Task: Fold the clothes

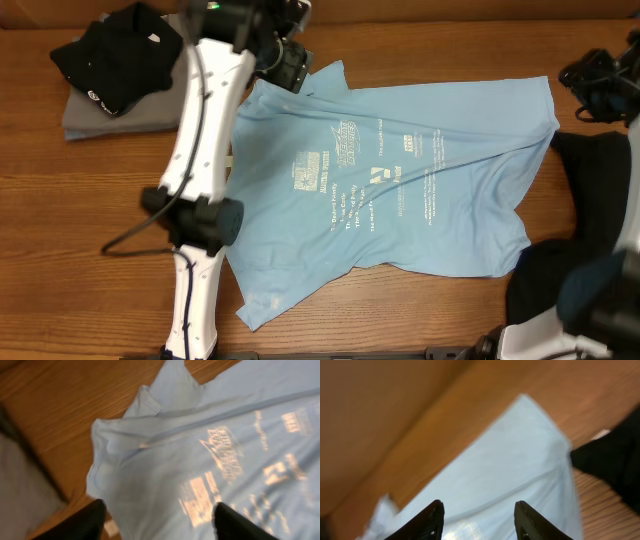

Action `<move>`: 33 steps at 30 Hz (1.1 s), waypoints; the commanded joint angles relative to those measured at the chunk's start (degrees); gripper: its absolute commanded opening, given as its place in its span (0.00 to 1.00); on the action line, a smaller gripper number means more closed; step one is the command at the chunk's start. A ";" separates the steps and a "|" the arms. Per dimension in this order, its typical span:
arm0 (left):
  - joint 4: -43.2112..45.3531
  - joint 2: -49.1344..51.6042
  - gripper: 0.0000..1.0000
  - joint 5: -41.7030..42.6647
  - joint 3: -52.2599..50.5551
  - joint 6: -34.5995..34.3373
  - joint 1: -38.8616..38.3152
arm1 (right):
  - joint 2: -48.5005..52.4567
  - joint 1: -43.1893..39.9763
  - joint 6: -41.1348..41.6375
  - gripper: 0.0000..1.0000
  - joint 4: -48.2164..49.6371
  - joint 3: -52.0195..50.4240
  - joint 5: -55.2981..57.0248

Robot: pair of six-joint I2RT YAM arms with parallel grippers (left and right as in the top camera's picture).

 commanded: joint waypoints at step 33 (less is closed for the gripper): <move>33.55 31.19 0.04 0.50 0.63 -10.25 12.90 | -9.55 10.47 -2.95 0.49 -16.11 0.83 -4.26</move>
